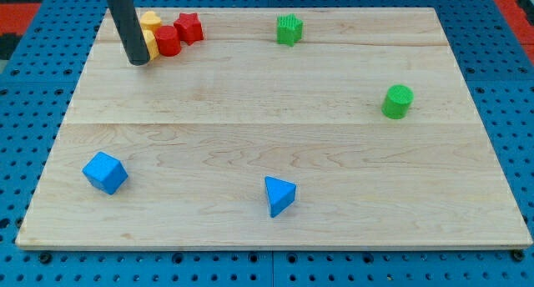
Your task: Drag green star towards bottom right of the board
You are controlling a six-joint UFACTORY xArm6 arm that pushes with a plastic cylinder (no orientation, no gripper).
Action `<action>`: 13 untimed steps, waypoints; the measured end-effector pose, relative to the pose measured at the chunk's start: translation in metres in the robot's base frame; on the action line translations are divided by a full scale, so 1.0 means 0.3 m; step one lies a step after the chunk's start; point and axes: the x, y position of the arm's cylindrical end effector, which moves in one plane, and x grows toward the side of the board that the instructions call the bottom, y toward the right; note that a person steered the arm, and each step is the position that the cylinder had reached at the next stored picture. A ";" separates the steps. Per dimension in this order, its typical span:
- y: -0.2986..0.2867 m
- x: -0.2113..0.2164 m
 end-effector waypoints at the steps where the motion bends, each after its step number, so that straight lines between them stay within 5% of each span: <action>1: 0.233 0.086; 3: 0.902 -0.134; 4: 0.921 -0.320; 5: 0.787 -0.292; 7: 0.460 0.006; 8: 0.550 -0.084; 10: 0.393 0.043; 11: 0.462 -0.055; 12: 0.327 -0.109; 13: 0.205 0.002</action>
